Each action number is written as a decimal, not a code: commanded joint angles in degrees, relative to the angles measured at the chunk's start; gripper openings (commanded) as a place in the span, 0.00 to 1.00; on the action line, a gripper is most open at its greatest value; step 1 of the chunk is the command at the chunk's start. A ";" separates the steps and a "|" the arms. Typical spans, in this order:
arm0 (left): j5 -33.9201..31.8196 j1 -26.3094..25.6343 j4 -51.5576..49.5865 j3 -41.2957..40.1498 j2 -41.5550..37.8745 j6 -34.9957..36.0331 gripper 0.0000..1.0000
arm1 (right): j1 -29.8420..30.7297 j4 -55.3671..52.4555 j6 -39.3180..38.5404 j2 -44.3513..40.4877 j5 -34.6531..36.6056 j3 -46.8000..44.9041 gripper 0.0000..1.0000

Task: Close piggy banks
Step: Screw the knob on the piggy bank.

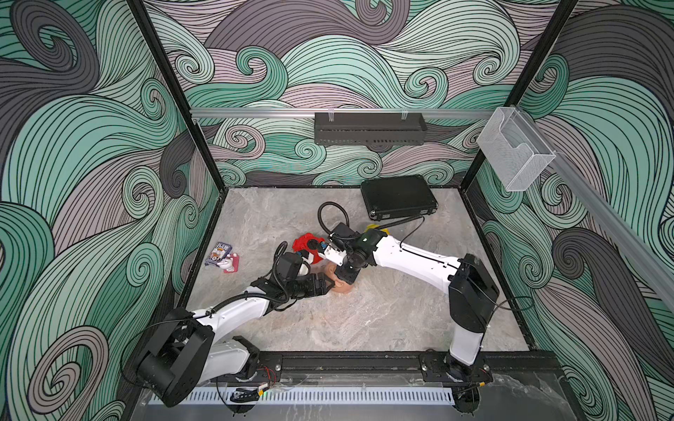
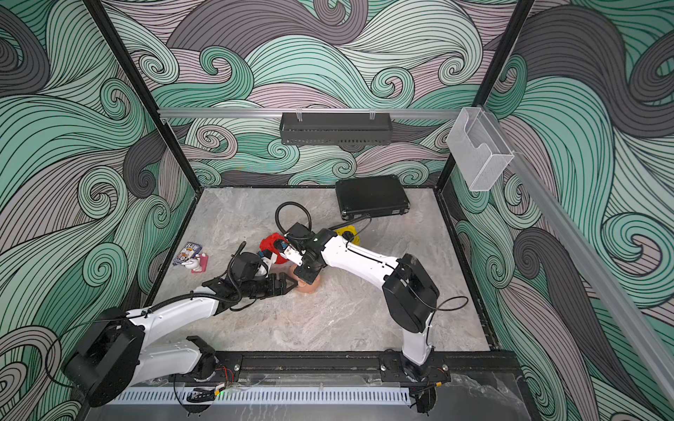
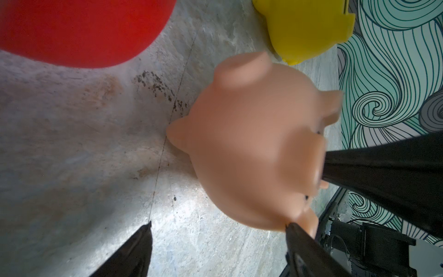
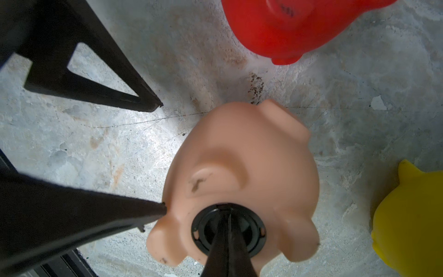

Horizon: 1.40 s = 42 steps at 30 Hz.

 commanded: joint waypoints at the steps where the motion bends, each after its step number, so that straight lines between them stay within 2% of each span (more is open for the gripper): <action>1: 0.46 0.07 0.72 0.80 0.66 -0.02 0.86 | 0.01 0.87 4.22 0.81 2.13 -2.06 0.00; 18: 0.12 0.04 0.28 1.01 0.54 -0.19 0.86 | 1.05 -2.34 18.06 1.71 3.42 -0.64 0.00; 42: 0.02 0.07 -0.33 1.05 -0.26 -0.02 0.86 | 1.94 -3.53 24.05 2.99 4.87 0.98 0.00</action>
